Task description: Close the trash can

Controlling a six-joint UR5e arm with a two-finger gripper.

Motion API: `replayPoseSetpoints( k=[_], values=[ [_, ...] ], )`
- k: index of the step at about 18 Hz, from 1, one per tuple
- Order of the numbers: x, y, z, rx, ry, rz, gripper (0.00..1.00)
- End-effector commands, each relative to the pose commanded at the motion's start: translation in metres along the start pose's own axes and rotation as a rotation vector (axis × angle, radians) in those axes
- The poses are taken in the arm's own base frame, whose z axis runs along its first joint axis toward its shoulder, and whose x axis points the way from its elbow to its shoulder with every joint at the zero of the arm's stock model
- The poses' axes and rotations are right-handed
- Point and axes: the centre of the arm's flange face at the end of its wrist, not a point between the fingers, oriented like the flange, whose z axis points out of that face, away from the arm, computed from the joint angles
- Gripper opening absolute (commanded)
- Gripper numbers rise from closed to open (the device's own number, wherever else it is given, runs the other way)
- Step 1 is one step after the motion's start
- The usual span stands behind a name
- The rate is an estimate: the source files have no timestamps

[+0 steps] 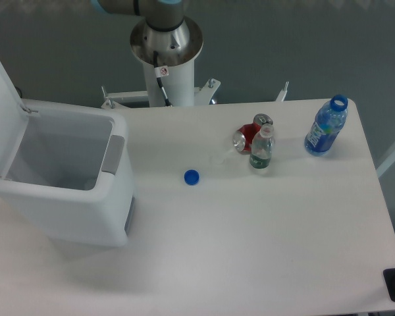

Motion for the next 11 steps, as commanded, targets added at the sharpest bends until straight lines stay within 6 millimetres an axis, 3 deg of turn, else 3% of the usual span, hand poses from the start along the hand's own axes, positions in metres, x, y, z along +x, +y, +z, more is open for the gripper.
replayPoseSetpoints(
  k=[11],
  values=[
    [-0.042, 0.004, -0.013, -0.003, -0.103, -0.051, 1.00]
  ],
)
